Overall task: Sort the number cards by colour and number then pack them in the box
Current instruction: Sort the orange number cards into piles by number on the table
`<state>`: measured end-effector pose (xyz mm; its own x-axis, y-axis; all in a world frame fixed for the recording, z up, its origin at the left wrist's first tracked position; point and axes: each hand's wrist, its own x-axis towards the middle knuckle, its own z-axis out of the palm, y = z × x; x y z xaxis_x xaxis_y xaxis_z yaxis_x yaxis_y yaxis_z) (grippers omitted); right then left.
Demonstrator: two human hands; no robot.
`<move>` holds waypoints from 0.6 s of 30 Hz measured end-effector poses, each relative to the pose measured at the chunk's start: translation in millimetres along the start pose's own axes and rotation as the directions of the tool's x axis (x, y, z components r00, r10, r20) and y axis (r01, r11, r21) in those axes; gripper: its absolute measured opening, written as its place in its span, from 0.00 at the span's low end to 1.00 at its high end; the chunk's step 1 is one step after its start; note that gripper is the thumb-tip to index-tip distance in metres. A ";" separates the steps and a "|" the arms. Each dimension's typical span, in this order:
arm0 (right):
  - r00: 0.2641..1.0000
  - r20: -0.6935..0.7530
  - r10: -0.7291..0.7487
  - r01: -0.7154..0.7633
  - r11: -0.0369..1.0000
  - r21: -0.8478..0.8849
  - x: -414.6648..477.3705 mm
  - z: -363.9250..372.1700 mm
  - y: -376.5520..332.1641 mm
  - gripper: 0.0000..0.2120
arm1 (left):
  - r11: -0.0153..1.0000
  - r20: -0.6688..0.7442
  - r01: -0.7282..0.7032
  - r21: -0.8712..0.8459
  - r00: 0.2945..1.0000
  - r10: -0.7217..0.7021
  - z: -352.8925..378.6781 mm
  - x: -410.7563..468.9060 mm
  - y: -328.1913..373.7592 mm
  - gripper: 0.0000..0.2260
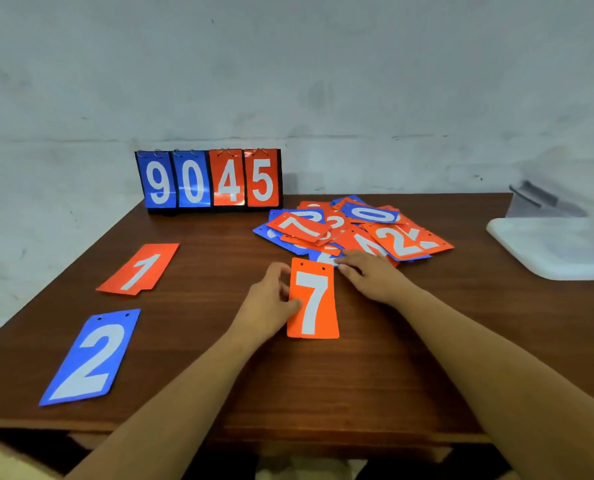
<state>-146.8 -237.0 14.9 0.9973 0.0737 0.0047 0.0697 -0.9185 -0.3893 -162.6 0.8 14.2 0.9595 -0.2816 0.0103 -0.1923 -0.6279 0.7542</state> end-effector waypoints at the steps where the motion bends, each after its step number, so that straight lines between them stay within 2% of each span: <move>1: 1.000 -0.008 0.009 -0.009 0.999 0.032 2.4 -2.7 1.6 0.20 | 1.000 -0.009 -0.025 0.019 1.000 0.025 4.3 3.2 3.8 0.20; 3: 0.995 -0.082 0.048 -0.034 0.987 0.159 2.5 -5.6 3.5 0.20 | 0.999 -0.014 -0.040 0.033 0.999 0.041 13.6 11.3 11.7 0.19; 6: 0.966 -0.230 0.115 -0.038 0.949 0.313 -6.6 -4.8 2.4 0.17 | 0.999 -0.009 -0.011 -0.039 1.000 0.011 27.4 23.5 22.7 0.18; 10: 0.963 -0.197 0.181 -0.092 0.916 0.390 -28.2 -3.1 9.6 0.25 | 0.993 0.014 -0.040 -0.114 0.999 0.042 49.5 32.7 37.1 0.18; 11: 0.957 -0.201 0.211 -0.123 0.918 0.376 -32.9 -3.9 14.4 0.27 | 0.995 0.032 -0.066 -0.076 0.997 0.069 54.2 35.0 41.7 0.17; 13: 0.931 -0.228 0.283 -0.192 0.916 0.353 -41.0 -8.4 25.3 0.27 | 0.978 0.010 -0.181 0.103 0.983 0.181 60.8 43.8 48.2 0.16; 15: 0.915 -0.224 0.334 -0.265 0.921 0.286 -46.5 -12.5 35.7 0.26 | 0.903 -0.025 -0.287 0.319 0.950 0.310 64.2 57.1 47.9 0.19; 16: 0.914 -0.214 0.344 -0.297 0.928 0.224 -49.5 -14.1 40.1 0.27 | 0.864 -0.003 -0.308 0.398 0.941 0.337 65.5 64.3 46.7 0.20; 18: 0.922 -0.204 0.329 -0.314 0.944 0.099 -52.2 -13.9 43.0 0.25 | 0.802 0.087 -0.294 0.521 0.952 0.293 64.1 77.6 40.9 0.21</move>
<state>-195.6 -285.7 10.7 0.9475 -0.3132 0.0648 -0.2501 -0.8518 -0.4602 -109.3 -93.2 3.8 0.8396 -0.5149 0.1734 -0.5433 -0.7984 0.2598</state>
